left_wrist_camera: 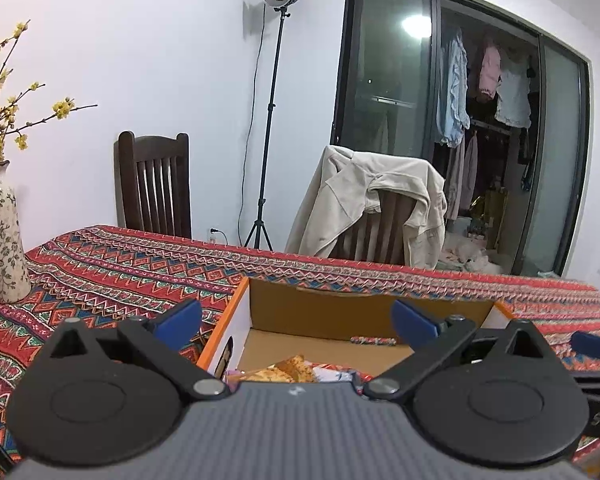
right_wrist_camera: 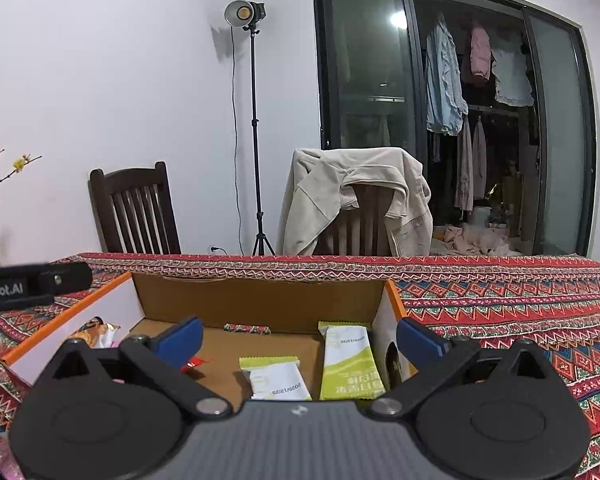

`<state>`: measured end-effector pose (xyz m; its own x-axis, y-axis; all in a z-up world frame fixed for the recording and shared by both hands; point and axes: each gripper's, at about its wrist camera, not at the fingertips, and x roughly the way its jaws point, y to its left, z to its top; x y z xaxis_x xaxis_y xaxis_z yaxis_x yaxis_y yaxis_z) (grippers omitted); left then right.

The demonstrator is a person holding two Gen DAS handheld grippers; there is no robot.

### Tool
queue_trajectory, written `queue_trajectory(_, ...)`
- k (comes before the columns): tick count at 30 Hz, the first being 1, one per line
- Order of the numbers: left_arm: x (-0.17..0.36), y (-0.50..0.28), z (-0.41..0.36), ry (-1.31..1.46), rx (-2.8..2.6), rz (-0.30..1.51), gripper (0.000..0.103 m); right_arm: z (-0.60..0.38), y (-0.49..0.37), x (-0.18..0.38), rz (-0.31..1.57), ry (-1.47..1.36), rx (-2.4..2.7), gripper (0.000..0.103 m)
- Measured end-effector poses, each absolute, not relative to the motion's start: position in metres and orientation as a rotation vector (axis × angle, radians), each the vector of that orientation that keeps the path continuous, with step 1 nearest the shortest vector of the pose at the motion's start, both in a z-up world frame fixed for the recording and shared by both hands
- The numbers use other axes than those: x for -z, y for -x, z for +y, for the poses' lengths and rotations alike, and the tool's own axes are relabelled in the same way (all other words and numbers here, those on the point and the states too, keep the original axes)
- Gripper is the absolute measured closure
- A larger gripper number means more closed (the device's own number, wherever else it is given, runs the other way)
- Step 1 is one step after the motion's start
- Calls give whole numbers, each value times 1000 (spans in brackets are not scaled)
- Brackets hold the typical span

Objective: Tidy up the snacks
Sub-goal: 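Carry both packets over the orange box and open both tools to drop them, then move both tools back to the snack pile and lower toward packets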

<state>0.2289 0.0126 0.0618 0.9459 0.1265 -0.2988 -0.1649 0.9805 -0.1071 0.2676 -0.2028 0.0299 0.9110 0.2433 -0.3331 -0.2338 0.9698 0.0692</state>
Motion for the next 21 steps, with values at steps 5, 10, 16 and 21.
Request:
queue_trajectory(5, -79, -220, 12, 141, -132, 297, 0, -204, -256, -50, 334, -36, -250, 0)
queue_trajectory(10, -92, -203, 13, 127, -131, 280, 0, -208, -236, -65, 330, -17, -252, 0)
queue_trajectory(16, -97, -174, 19, 134, -124, 288, 0, -218, -202, -77, 330, -1, -259, 0)
queue_trajectory(21, -95, -145, 23, 137, -116, 290, 0, -227, -168, -77, 334, 14, -264, 0)
